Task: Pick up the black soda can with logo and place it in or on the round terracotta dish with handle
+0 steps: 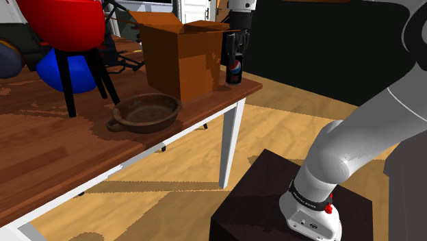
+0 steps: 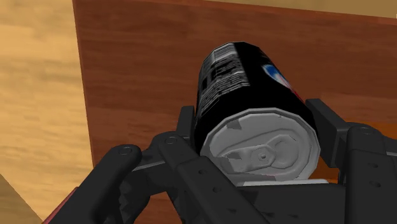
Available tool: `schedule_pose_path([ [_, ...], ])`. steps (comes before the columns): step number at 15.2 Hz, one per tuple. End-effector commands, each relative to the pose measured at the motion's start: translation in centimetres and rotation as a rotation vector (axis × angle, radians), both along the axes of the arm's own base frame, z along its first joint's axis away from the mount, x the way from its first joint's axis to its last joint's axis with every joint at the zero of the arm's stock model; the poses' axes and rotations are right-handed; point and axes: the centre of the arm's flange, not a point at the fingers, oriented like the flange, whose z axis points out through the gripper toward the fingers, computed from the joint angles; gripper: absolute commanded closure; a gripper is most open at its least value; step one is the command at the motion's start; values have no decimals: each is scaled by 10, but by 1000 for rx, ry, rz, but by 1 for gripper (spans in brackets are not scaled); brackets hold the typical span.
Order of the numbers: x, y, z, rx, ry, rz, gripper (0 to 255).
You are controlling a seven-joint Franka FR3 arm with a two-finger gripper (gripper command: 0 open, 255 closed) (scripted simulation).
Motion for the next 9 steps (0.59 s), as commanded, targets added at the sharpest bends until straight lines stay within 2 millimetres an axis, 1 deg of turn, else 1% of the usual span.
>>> schedule_pose_path([
  [1,-1,0,10,0,0,0,255],
  [9,-1,0,52,0,0,0,255],
])
